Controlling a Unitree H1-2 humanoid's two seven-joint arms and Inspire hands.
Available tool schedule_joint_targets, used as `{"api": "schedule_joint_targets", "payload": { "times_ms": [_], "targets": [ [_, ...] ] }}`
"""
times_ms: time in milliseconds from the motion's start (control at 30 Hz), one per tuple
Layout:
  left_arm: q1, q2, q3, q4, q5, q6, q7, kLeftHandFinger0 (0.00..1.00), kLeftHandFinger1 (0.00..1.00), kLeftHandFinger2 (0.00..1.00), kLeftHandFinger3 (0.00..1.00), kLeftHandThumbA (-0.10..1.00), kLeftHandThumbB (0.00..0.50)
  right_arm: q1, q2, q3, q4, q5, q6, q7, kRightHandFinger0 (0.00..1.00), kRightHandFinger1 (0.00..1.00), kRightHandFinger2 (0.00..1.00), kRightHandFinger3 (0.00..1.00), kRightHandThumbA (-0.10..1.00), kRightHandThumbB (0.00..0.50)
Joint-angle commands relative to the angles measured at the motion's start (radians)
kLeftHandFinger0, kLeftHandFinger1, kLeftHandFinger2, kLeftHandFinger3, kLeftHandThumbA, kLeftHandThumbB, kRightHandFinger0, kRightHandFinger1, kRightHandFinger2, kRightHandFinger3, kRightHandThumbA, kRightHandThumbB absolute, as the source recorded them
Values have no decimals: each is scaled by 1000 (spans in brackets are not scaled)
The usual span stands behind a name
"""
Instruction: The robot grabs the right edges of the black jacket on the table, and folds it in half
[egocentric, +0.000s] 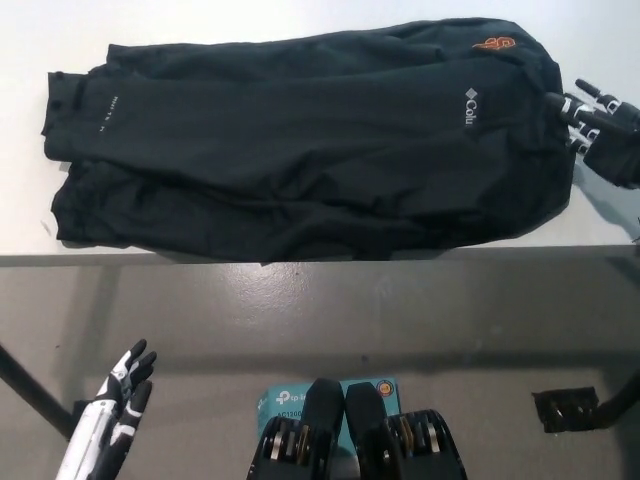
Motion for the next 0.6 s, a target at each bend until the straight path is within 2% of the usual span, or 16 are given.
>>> {"api": "schedule_joint_targets", "payload": {
  "times_ms": [0, 100, 200, 567],
  "targets": [
    [9, -1, 11, -14, -8, -51, 5, 1000, 1000, 1000, 1000, 942, 38, -66, -34, 2, 28, -26, -27, 53, 1000, 1000, 1000, 1000, 1000, 382],
    [9, -2, 12, -14, -7, -52, 3, 1000, 1000, 1000, 1000, 945, 37, -68, -34, 0, 33, -30, -29, 57, 1000, 1000, 1000, 1000, 1000, 383],
    [-1, 2, 14, -20, -1, -52, 3, 1000, 1000, 1000, 1000, 942, 30, -75, -50, -1, 65, -43, -51, 65, 1000, 1000, 1000, 1000, 1000, 405],
    [-15, 2, 18, -28, -11, -32, -1, 1000, 1000, 1000, 1000, 918, 40, -105, -76, -11, 67, -54, -73, 92, 1000, 1000, 1000, 1000, 1000, 397]
  ]
}}
